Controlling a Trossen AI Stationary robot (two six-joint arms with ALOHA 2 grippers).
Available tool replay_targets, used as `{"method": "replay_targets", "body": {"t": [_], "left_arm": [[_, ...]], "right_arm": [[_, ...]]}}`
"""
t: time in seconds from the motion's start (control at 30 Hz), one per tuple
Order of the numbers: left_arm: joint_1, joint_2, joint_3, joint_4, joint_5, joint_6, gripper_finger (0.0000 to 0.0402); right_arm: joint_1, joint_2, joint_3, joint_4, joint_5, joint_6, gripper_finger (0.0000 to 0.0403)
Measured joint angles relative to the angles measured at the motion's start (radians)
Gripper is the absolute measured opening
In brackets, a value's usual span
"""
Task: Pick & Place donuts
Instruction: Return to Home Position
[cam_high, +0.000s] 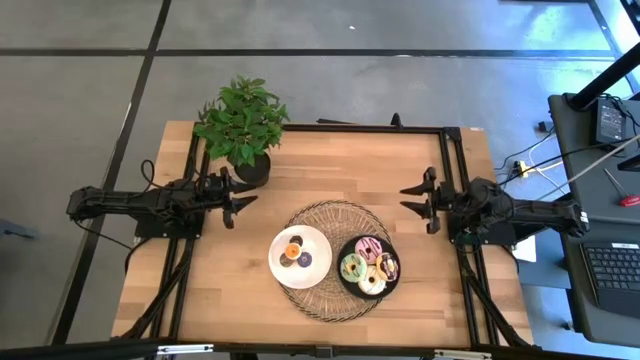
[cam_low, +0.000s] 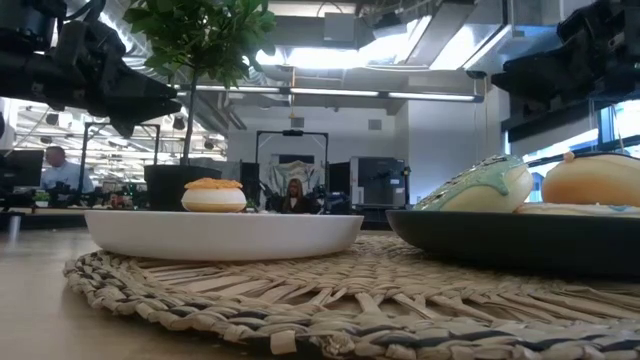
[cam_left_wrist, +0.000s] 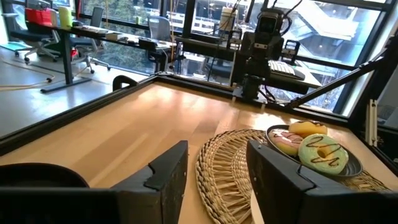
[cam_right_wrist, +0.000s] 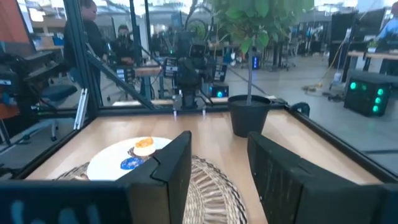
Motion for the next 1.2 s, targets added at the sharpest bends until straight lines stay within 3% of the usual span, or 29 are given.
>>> {"method": "replay_targets", "body": {"t": [0.37, 0.53, 0.73, 0.9, 1.2], "left_arm": [[0.0, 0.001, 0.0, 0.0, 0.0, 0.0, 0.0161], [0.0, 0.001, 0.0, 0.0, 0.0, 0.0, 0.016], [0.0, 0.001, 0.0, 0.0, 0.0, 0.0, 0.0158], [0.0, 0.001, 0.0, 0.0, 0.0, 0.0, 0.0159], [0.0, 0.001, 0.0, 0.0, 0.0, 0.0, 0.016]], "right_arm": [[0.0, -0.002, -0.043, 0.068, 0.017, 0.0, 0.0157], [0.0, -0.002, -0.043, 0.041, 0.021, 0.001, 0.0157], [0.0, -0.002, -0.042, -0.09, 0.144, -0.014, 0.0157], [0.0, 0.004, -0.042, -0.12, 0.15, 0.0, 0.0157], [0.0, 0.012, -0.042, -0.119, 0.152, -0.165, 0.0157]]}}
